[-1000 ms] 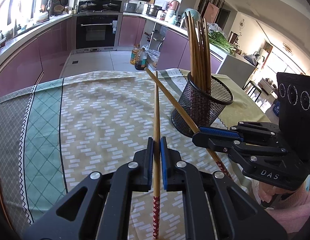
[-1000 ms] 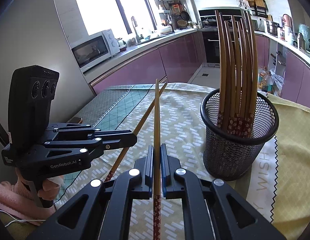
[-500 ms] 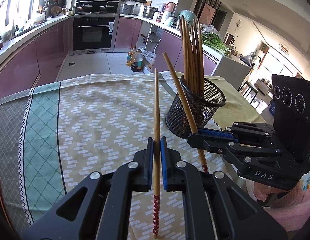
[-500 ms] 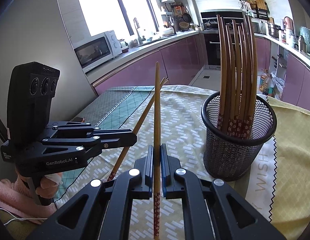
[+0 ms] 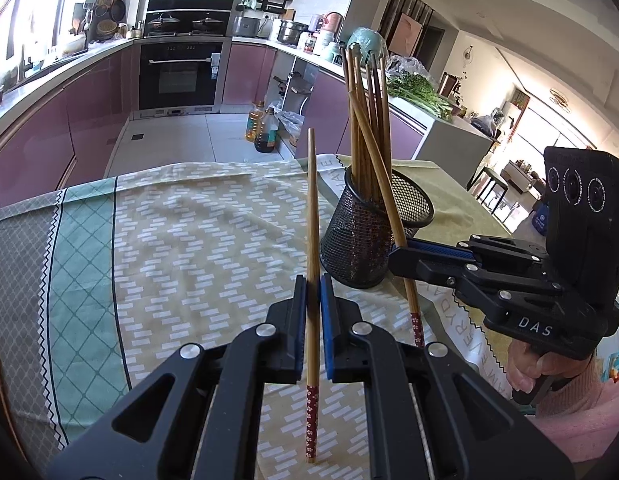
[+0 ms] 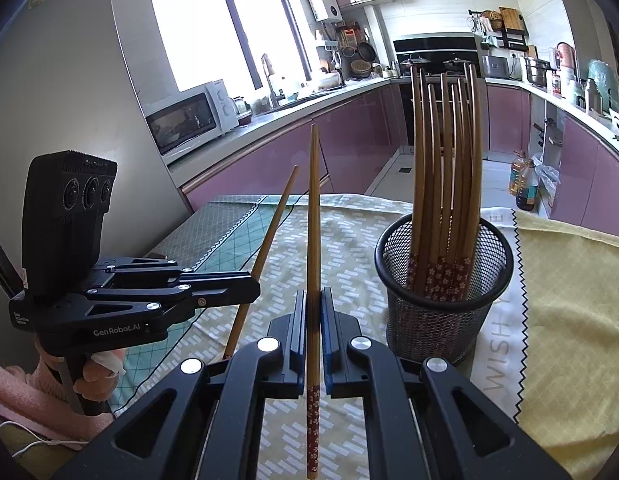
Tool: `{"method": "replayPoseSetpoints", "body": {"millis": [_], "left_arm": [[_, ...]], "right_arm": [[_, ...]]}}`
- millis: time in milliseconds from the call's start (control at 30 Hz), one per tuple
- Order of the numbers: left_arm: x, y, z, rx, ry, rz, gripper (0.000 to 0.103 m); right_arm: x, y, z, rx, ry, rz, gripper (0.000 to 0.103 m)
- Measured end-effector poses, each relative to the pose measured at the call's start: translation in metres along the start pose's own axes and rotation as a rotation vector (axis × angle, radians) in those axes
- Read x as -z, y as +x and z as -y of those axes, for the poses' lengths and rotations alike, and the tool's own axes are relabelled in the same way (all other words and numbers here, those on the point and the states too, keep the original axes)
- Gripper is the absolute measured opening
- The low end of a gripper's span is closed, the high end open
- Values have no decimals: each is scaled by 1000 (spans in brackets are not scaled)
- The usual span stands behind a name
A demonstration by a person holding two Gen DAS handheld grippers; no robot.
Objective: Organize utensils
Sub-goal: 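Lift both held chopsticks upright while raising them toward the mesh cup, then carry both upright chopsticks over the black mesh cup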
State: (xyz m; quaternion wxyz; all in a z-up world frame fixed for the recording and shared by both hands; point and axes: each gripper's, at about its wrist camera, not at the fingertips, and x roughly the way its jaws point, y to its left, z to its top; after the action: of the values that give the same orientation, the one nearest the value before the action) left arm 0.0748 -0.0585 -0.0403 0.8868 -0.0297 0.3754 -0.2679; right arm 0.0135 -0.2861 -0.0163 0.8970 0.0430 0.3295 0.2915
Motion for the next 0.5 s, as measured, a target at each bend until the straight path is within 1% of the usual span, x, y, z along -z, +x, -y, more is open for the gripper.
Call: {"method": "replayPoseSetpoints", "body": {"millis": [500], "left_arm": [[-5, -10, 5, 26, 14, 28, 8]], "right_arm": [[-5, -16, 10, 25, 4, 47, 6]]}}
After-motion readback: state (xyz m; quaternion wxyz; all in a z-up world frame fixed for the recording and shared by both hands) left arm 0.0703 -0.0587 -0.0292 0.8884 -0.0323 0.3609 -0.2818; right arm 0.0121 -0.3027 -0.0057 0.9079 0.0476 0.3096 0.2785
